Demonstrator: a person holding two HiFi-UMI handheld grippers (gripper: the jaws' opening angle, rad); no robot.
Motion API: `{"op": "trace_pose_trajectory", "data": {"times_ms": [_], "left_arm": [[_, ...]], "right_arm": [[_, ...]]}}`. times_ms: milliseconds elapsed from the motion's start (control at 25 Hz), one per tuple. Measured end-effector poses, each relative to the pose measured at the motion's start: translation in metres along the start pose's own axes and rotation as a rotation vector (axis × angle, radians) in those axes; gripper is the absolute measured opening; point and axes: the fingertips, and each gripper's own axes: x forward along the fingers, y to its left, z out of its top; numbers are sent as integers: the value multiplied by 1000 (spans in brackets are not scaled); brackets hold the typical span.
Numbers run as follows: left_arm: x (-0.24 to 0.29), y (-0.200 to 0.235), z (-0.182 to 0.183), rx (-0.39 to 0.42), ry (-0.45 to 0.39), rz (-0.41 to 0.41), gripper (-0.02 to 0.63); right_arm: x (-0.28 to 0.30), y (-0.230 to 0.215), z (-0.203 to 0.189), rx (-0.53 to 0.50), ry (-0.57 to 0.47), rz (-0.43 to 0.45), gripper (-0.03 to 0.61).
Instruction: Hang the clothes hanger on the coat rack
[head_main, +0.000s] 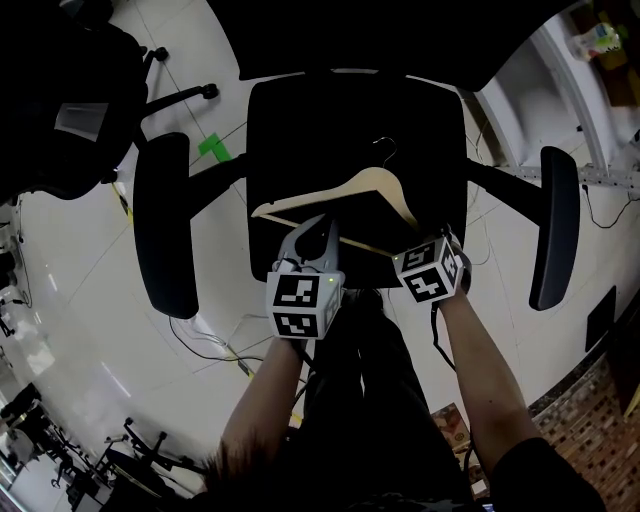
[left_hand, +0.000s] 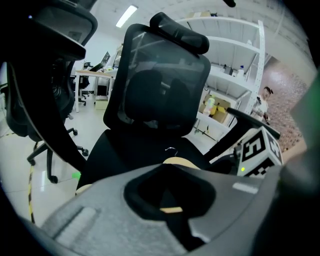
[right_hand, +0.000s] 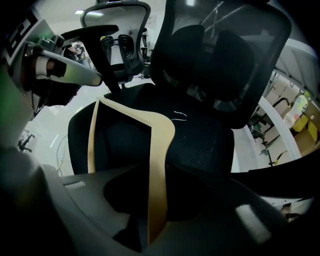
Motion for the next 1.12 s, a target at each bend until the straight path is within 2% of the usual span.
{"op": "trace_pose_trajectory", "data": {"times_ms": [320, 480, 640, 840, 1120], "left_arm": [[-22, -18, 37, 6, -73, -13, 6], [-33, -28, 60, 23, -117, -2, 6], [-59, -46, 89, 34, -197, 19, 6], [-95, -60, 121, 61, -306, 78, 6], [-131, -76, 152, 64, -376, 127, 6]], "right_arm": [[-45, -22, 15, 53, -67, -48, 97], [-68, -36, 24, 116, -148, -65, 97], [-106, -50, 36, 153, -246, -91, 96], [-152, -64, 56, 141, -340, -114, 95], [-197, -69, 84, 68, -428, -97, 96]]}}
